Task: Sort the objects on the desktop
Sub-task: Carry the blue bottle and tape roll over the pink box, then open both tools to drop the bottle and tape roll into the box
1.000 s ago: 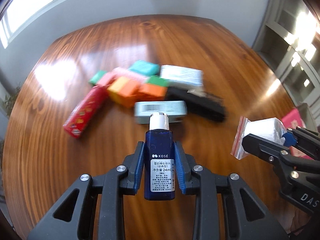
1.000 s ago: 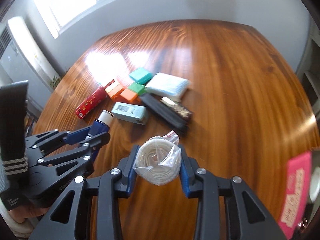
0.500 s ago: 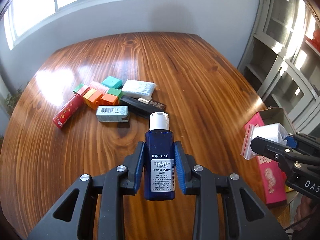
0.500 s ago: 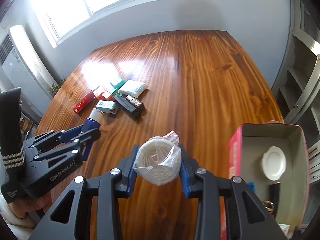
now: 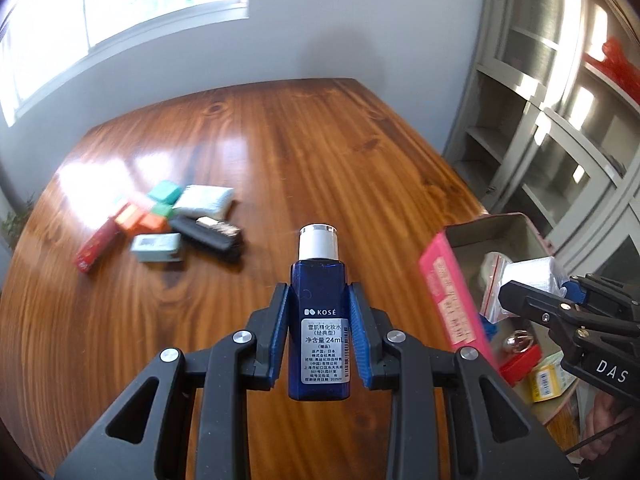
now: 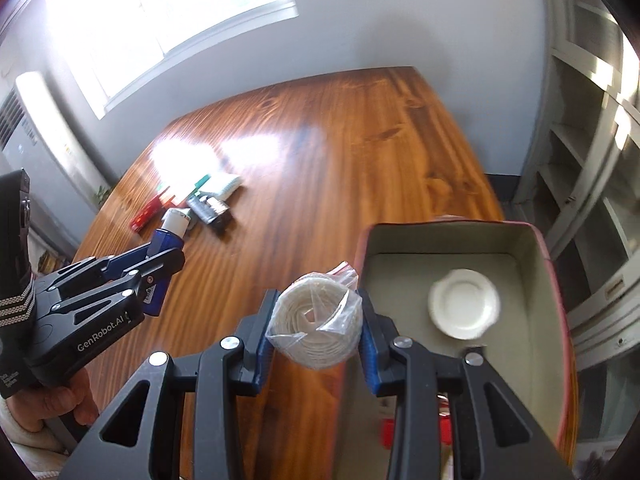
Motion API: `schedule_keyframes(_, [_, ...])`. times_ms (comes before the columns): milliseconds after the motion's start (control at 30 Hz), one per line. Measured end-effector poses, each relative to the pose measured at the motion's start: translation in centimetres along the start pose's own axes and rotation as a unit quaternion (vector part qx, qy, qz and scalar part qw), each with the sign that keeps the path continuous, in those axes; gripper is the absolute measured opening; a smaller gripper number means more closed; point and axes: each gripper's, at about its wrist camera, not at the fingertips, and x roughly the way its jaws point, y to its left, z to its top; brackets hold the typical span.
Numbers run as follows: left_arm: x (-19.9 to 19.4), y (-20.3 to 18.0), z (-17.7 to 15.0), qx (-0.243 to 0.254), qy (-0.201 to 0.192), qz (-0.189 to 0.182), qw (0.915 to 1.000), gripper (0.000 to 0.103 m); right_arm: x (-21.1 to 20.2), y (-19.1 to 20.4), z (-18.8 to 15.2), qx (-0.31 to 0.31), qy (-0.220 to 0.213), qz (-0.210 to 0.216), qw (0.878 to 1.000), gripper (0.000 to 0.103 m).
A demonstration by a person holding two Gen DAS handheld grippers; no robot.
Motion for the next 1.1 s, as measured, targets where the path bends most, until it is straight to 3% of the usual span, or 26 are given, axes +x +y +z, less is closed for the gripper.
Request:
schedule_keyframes(200, [2.0,-5.1,1.6,0.049,0.014,-0.052,0.9974,0.032,-0.7,-3.8,-1.1,0.045,0.006,-0.024,0.999,0.04])
schedule_keyframes(433, [3.5,-10.9,3.2,0.094,0.027,-0.125,0.9873,0.032,-1.0,-6.6,-2.1,0.071,0.02,-0.06,0.995,0.04])
schedule_keyframes(567, [4.3,-12.7,3.6,0.106,0.045,-0.147,0.9825,0.034,-0.8,-8.1,-2.5,0.096,0.033,-0.074,0.992,0.043])
schedule_keyframes(667, [4.7,-12.9,3.6,0.099,0.052,-0.145,0.9831,0.069,-0.9,-8.7,-2.6,0.109,0.034,-0.08,0.99,0.063])
schedule_keyframes(700, [4.6,-12.8,3.7,0.093,0.047,-0.146,0.9838,0.071,-1.0,-8.8,-2.6,0.11,0.032,-0.082,0.99,0.067])
schedule_keyframes(1100, [3.7,-9.5,3.0,0.068,0.038,-0.102,0.9918,0.071,-1.0,-6.6,-1.8,0.091,0.014,-0.084,0.992,0.07])
